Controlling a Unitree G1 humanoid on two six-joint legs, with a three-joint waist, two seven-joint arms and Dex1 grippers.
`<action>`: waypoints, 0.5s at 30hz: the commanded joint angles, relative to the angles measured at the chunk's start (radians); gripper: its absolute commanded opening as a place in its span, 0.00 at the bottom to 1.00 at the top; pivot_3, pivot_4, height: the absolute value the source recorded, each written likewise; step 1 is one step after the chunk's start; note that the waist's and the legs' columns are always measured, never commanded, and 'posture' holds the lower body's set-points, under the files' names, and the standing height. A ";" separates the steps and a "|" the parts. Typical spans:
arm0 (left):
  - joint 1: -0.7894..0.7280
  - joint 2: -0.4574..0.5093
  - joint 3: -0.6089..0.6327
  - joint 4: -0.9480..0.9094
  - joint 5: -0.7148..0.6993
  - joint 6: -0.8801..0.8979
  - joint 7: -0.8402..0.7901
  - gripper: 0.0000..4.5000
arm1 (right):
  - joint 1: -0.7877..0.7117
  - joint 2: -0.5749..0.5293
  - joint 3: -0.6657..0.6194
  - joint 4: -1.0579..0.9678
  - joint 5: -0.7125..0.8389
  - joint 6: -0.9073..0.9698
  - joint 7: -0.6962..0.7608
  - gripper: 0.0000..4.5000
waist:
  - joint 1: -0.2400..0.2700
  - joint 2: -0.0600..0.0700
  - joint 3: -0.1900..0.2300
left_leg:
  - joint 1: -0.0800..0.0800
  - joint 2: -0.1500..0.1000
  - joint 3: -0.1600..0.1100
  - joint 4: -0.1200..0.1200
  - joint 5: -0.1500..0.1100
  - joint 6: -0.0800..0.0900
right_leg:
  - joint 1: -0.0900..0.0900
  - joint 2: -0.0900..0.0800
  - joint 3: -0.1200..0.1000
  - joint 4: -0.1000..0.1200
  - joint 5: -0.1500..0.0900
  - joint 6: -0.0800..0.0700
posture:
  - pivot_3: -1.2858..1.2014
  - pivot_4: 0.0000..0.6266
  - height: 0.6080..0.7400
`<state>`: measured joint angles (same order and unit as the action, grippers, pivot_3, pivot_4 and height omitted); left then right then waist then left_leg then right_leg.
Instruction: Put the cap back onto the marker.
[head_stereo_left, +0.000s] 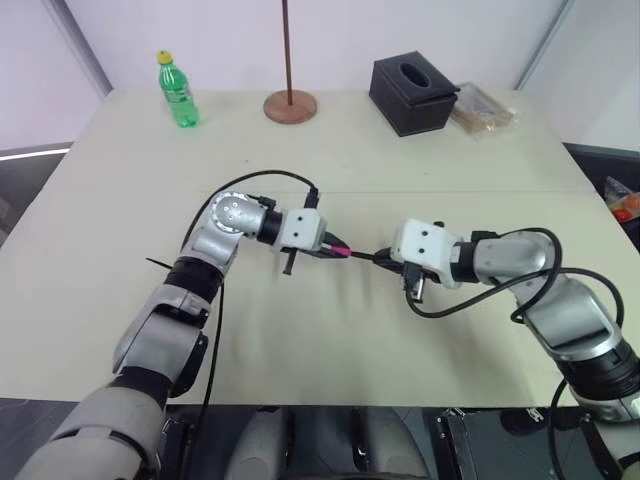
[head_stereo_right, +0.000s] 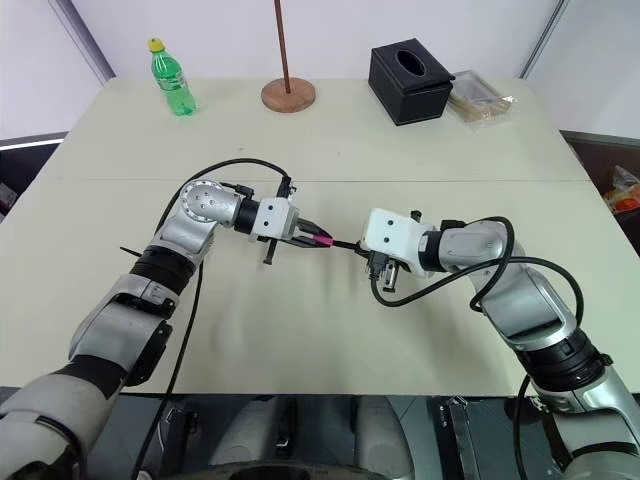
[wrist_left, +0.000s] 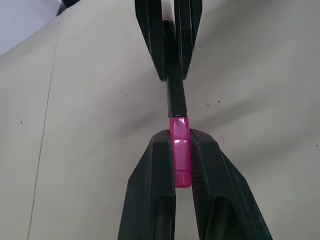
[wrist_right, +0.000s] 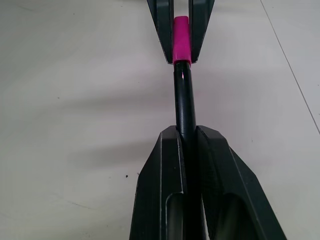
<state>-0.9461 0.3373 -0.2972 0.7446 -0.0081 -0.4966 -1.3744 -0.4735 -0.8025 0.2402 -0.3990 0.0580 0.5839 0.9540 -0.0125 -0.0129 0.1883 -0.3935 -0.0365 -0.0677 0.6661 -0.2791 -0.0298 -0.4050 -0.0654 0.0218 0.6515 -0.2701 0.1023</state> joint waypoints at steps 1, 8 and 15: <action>-0.015 -0.010 -0.013 -0.006 0.011 -0.015 0.000 0.00 | -0.042 0.010 -0.016 -0.057 0.009 -0.017 -0.004 0.01 | 0.000 0.000 0.000 | 0.000 0.000 0.000 0.000 0.000 0.000 | 0.000 0.000 0.000 0.000 0.000 0.000 | 0.52 0.24 1.00; -0.022 -0.025 -0.014 0.013 0.024 -0.029 0.029 0.00 | -0.045 0.018 -0.011 -0.073 0.010 -0.002 -0.006 0.01 | 0.000 0.000 0.000 | 0.000 0.000 0.000 0.000 0.000 0.000 | 0.000 0.000 0.000 0.000 0.000 0.000 | 0.52 0.24 1.00; -0.018 -0.052 0.006 0.015 -0.005 0.061 0.024 0.00 | -0.074 0.042 0.001 -0.071 -0.012 0.013 -0.027 0.01 | -0.001 0.000 0.000 | 0.000 0.000 0.000 0.000 0.000 0.000 | 0.000 0.000 0.000 0.000 0.000 0.000 | 0.52 0.24 1.00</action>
<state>-0.9477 0.3117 -0.2804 0.7718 -0.0033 -0.4526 -1.3473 -0.4946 -0.7845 0.2541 -0.3990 0.0294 0.6270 0.9392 -0.0135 -0.0129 0.1883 -0.3935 -0.0367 -0.0677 0.6661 -0.2792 -0.0298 -0.4052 -0.0652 0.0218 0.6516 -0.2701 0.1023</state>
